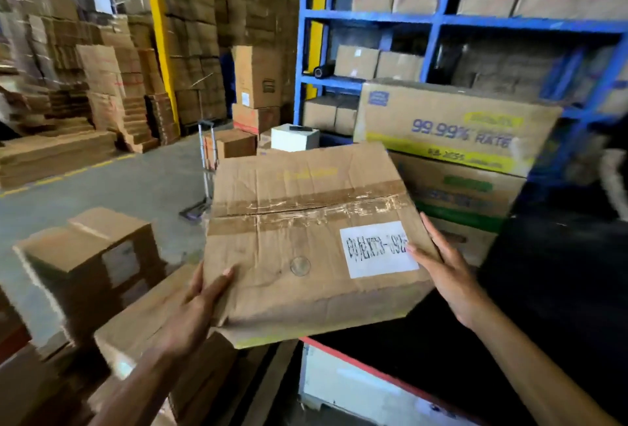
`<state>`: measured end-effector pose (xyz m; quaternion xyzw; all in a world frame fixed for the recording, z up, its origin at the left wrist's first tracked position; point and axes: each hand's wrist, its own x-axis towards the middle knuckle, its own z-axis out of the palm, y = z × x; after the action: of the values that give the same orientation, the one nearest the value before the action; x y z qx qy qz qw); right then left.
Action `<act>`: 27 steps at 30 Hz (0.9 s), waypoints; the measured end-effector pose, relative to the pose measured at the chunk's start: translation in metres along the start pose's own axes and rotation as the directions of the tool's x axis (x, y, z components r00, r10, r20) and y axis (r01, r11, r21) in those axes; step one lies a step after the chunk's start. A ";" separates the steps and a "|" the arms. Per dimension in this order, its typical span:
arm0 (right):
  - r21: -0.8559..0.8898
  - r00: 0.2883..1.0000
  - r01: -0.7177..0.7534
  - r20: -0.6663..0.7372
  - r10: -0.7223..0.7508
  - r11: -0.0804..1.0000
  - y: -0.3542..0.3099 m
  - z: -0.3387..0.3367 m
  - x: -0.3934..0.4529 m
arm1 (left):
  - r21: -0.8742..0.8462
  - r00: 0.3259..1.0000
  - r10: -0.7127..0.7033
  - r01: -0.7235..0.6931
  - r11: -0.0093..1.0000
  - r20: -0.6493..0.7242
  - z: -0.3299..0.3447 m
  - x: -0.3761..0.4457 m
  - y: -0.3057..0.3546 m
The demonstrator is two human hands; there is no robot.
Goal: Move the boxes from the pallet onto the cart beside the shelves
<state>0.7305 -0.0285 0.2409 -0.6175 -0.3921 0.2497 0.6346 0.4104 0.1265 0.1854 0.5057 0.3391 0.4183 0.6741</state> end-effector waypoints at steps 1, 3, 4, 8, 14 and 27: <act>-0.012 0.999 -0.006 -0.049 0.005 1.000 0.000 -0.028 -0.013 | 0.037 0.999 -0.014 0.013 0.999 0.043 0.027 -0.004 -0.003; -0.061 0.991 -0.039 -0.128 0.031 0.997 0.003 -0.082 -0.039 | 0.063 0.994 -0.025 0.019 0.998 0.107 0.080 -0.015 -0.009; -0.086 0.981 -0.064 -0.186 0.047 0.994 0.005 -0.112 -0.054 | 0.076 0.990 -0.055 0.045 0.996 0.133 0.110 -0.021 -0.015; -0.114 0.935 -0.151 -0.338 0.104 0.982 0.012 -0.226 -0.115 | 0.071 0.938 -0.175 0.160 0.984 0.300 0.218 -0.043 -0.049; -0.083 0.832 -0.297 -0.511 0.215 0.951 0.027 -0.371 -0.183 | 0.069 0.824 -0.268 0.271 0.960 0.499 0.366 -0.069 -0.105; -0.022 0.723 -0.438 -0.603 0.338 0.899 0.096 -0.524 -0.125 | 0.143 0.720 -0.415 0.409 0.901 0.556 0.539 -0.013 -0.184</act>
<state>1.0976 -0.4261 0.1593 -0.7817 -0.0583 0.1423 0.6044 0.9203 -0.1251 0.1479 0.5229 0.2259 0.0843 0.8176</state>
